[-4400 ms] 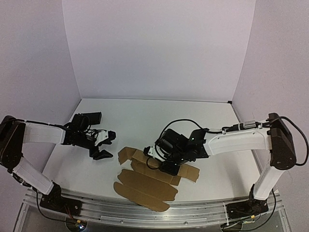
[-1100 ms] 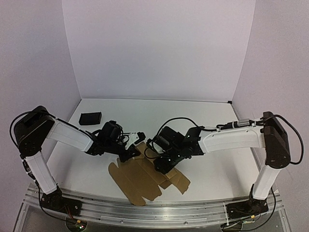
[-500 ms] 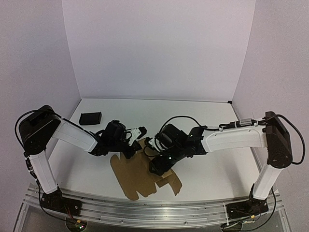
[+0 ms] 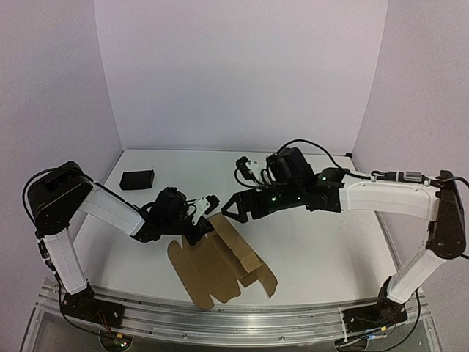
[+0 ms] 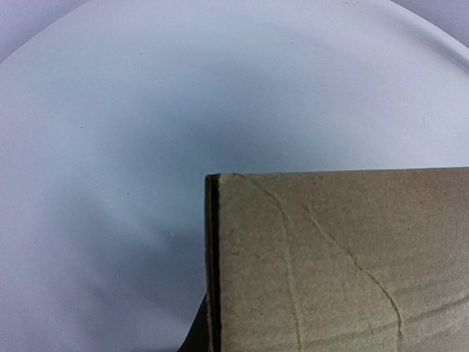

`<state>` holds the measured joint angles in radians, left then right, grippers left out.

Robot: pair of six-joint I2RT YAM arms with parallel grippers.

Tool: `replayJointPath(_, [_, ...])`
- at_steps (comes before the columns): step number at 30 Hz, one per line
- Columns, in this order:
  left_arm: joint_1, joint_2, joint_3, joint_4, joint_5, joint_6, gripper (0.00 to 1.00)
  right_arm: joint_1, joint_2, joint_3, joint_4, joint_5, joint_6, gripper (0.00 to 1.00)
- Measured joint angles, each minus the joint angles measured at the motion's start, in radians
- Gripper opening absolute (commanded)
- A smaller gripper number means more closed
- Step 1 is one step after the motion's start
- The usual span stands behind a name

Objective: Fold the paper box

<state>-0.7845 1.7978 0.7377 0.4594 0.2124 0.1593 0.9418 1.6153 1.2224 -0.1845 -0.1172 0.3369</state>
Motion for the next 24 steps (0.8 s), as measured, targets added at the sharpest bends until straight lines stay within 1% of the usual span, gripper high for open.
replayJointPath(2, [0.000, -0.003, -0.010, 0.011, 0.004, -0.005, 0.00, -0.023, 0.040, 0.002, 0.042, 0.004, 0.040, 0.71])
replayJointPath(6, [0.000, -0.012, -0.032, 0.032, 0.005, -0.014, 0.01, -0.034, 0.186, 0.027, 0.093, 0.000, 0.092, 0.64])
replayJointPath(7, [0.000, -0.013, -0.035, 0.037, 0.005, -0.017, 0.03, -0.034, 0.228, 0.035, 0.101, -0.006, 0.103, 0.62])
replayJointPath(10, [0.000, -0.013, -0.052, 0.070, 0.003, -0.025, 0.13, -0.033, 0.322, 0.046, 0.136, -0.021, 0.125, 0.56])
replayJointPath(13, [0.000, -0.013, -0.070, 0.103, 0.004, -0.022, 0.24, -0.033, 0.353, 0.045, 0.188, -0.056, 0.152, 0.54])
replayJointPath(15, [0.000, -0.013, -0.085, 0.140, 0.017, -0.012, 0.27, -0.034, 0.353, 0.045, 0.233, -0.075, 0.166, 0.54])
replayJointPath(20, [0.000, -0.012, -0.127, 0.261, 0.078, 0.060, 0.30, -0.042, 0.354, 0.031, 0.291, -0.116, 0.197, 0.52])
replayJointPath(24, [0.001, -0.004, -0.149, 0.330, 0.117, 0.123, 0.25, -0.054, 0.362, 0.019, 0.308, -0.148, 0.213, 0.50])
